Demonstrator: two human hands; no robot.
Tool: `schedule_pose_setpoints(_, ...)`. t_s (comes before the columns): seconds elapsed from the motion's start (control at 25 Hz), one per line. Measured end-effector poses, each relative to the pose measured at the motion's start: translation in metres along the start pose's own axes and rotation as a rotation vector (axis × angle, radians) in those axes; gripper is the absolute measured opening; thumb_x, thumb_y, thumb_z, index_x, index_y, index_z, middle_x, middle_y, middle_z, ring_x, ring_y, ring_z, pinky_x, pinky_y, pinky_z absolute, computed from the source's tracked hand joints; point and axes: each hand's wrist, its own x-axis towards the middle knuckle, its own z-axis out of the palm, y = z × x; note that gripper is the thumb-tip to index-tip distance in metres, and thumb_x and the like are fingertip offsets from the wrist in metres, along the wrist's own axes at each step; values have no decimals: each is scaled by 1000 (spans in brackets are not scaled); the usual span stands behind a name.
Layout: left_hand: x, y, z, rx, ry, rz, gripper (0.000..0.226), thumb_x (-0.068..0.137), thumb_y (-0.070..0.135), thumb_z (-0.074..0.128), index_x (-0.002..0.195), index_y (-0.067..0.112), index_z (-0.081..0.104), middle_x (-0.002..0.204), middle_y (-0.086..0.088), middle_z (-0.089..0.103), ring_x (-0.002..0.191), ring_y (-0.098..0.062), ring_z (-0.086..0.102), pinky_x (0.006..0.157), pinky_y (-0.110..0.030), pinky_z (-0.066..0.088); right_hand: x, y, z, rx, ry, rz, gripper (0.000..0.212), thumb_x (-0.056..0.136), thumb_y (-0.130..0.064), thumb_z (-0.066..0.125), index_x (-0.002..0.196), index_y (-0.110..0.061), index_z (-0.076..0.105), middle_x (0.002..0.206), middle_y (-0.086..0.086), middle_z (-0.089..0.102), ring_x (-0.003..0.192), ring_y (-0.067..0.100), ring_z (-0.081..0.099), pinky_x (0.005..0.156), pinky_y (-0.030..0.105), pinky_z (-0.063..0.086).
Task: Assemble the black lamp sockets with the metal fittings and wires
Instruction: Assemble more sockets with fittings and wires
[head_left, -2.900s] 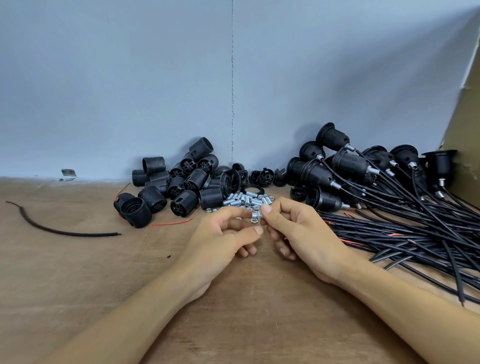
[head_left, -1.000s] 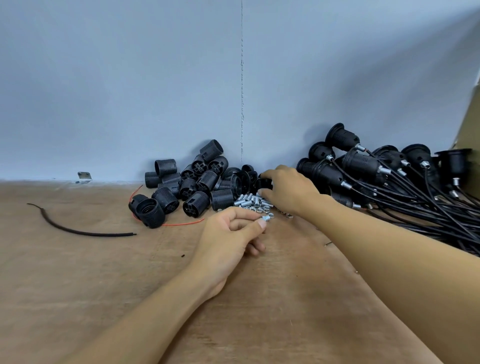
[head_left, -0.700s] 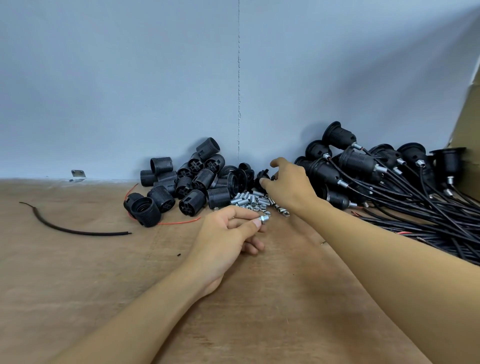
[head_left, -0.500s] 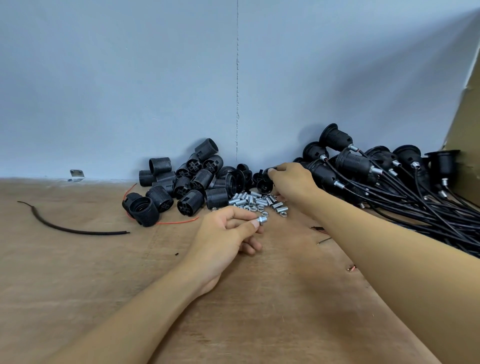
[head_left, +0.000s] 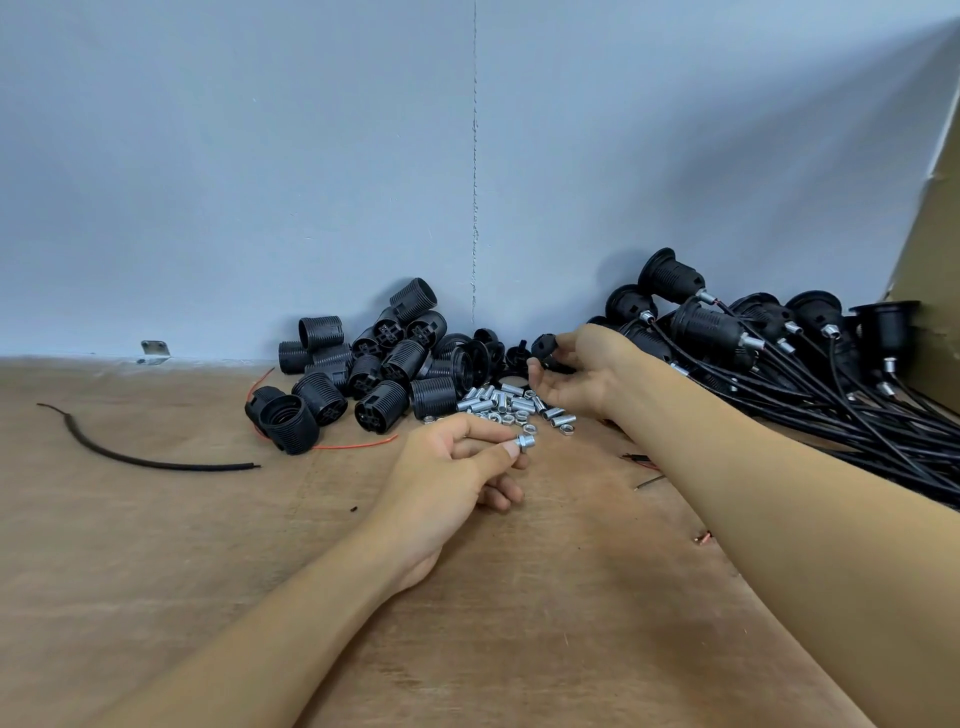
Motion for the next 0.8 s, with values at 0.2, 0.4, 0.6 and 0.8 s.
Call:
schedule_pose_setpoints(0.2,-1,1,1,-10,3,2,9,93,-2,66,100,4,69,86,-14,77,58,-17,68,53,-22,53,-12,2,-2,21,-101,17,20,104,-15,44,92,-2,54,99,21,59,75,22,58,59,30,51)
schedule_pose_setpoints(0.4,1,-1,2,-74,177,54,8,98,4,62,105,6,67,83,-8,78,54,-13,65,49,-20,51,-39,37,-16,-398,-201,-188,19,102,-20,48,95,-11,64,80,8,58,57,15,54,53,25,49)
schedule_pose_setpoints(0.6,2,-3,0,-37,215,65,8,99,7,62,102,8,69,83,-5,78,54,-11,64,49,-19,50,-71,42,-39,-559,-322,-226,24,104,-18,49,120,-15,67,104,12,61,64,18,60,58,29,53)
schedule_pose_setpoints(0.8,0,-3,2,46,146,74,7,98,11,65,97,10,71,80,-7,77,48,-10,56,45,-19,44,-94,47,-56,-517,-377,-268,21,101,-14,56,118,-14,69,100,14,63,70,24,65,66,33,58)
